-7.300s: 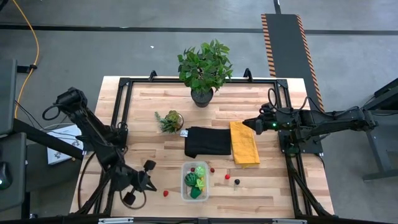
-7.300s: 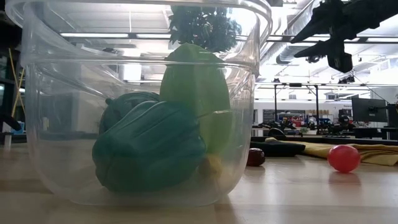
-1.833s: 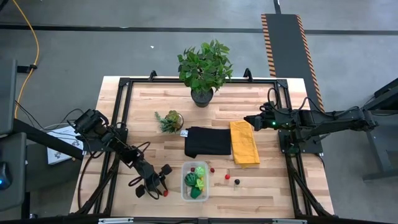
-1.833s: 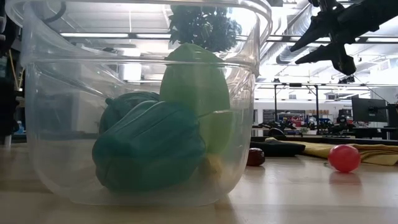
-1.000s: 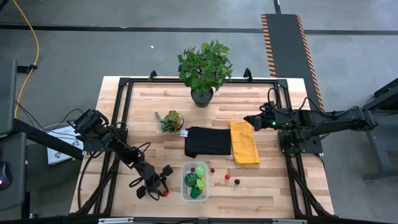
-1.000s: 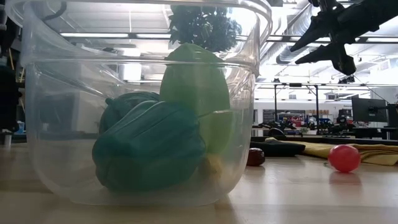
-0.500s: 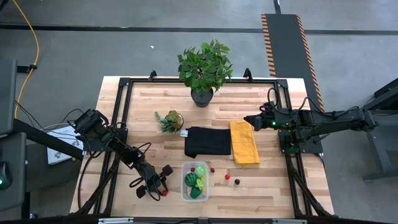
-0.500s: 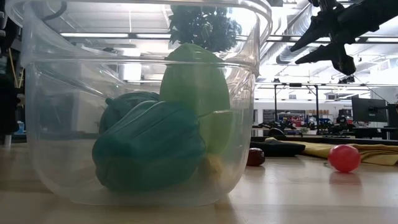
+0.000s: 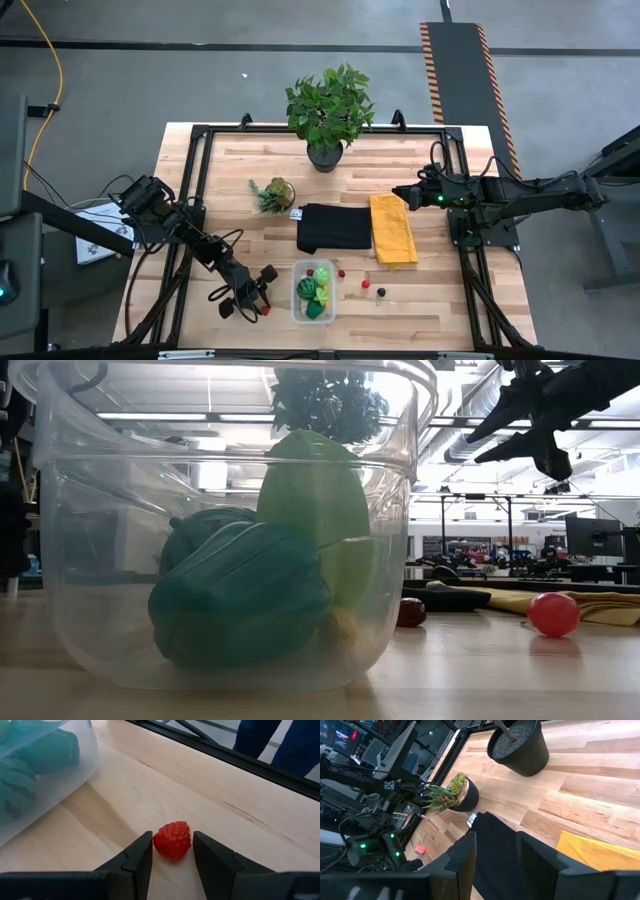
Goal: Pick and placing Produce into tupperware
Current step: Put the raspberry into the bin
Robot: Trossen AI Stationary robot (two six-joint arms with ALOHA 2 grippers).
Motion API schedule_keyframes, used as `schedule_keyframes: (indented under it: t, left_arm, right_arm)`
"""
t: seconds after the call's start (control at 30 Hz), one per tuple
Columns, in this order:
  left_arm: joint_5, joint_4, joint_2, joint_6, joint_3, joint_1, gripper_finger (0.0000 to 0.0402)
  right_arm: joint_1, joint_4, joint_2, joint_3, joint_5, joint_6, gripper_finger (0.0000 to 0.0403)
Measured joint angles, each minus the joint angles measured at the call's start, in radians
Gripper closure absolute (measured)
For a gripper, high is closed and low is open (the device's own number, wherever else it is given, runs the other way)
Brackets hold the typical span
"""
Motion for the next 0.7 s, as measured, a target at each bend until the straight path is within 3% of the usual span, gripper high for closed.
schedule_keyframes:
  t: [0.17,0.43,0.7]
  left_arm:
    - [0.0,0.0,0.0,0.0,0.0,0.0,0.0276]
    - [0.026,0.001,0.0,0.0,0.001,0.0,0.032]
    - [0.026,0.001,0.0,-0.001,0.001,0.0,0.0307]
  right_arm:
    - [0.0,0.0,0.0,0.0,0.0,0.0,0.0269]
    - [0.0,0.0,0.0,0.0,0.0,0.0,0.0269]
    - [0.0,0.0,0.0,0.0,0.0,0.0,0.0269]
